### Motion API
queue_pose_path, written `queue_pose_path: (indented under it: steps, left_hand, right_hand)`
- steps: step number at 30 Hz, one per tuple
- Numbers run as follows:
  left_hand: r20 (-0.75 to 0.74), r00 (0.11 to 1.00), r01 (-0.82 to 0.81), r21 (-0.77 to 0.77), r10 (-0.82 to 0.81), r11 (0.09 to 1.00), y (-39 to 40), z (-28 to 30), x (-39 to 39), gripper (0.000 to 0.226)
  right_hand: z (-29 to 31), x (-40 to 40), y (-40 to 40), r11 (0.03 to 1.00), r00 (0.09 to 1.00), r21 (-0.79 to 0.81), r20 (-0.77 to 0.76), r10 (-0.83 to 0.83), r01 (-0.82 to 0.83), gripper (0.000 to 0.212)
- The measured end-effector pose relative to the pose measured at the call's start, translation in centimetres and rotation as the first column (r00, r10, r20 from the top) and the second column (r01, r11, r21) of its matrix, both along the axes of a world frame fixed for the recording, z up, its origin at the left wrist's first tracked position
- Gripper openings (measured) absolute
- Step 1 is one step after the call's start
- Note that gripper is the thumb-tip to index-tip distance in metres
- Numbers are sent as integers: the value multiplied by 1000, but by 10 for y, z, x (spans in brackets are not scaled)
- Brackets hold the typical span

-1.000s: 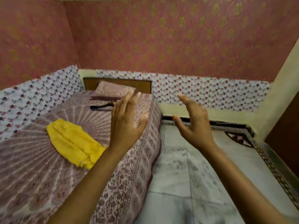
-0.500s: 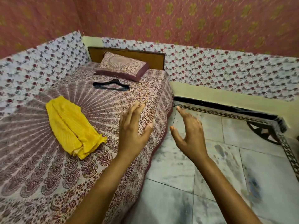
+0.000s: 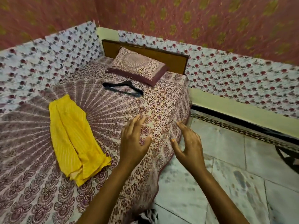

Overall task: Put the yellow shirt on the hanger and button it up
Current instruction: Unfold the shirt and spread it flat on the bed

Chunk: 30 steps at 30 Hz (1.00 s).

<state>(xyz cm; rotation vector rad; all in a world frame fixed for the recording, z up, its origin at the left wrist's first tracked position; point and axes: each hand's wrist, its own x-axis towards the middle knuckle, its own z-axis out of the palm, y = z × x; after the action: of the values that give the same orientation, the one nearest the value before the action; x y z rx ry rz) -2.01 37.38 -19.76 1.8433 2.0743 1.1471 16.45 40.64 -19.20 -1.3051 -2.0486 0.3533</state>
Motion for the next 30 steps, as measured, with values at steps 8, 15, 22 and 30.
queue_pose_path:
  steps: [8, 15, 22, 30]
  left_hand:
    - [48, 993, -102, -79, 106, 992, 91, -21, -78, 62]
    - [39, 965, -254, -124, 261, 959, 123, -40, -145, 65]
    - [-16, 835, -542, -189, 549, 819, 140, -56, -215, 68]
    - [-75, 656, -742, -245, 751, 624, 173, -62, -281, 60]
  right_hand:
    - [-12, -91, 111, 991, 995, -109, 64, 79, -72, 56]
    - [-25, -162, 174, 956, 965, -179, 80, 251, -234, 51]
    - [-33, -259, 238, 841, 856, -270, 98, 508, -468, 52]
    - [-55, -364, 313, 637, 656, -407, 113, 747, -655, 60]
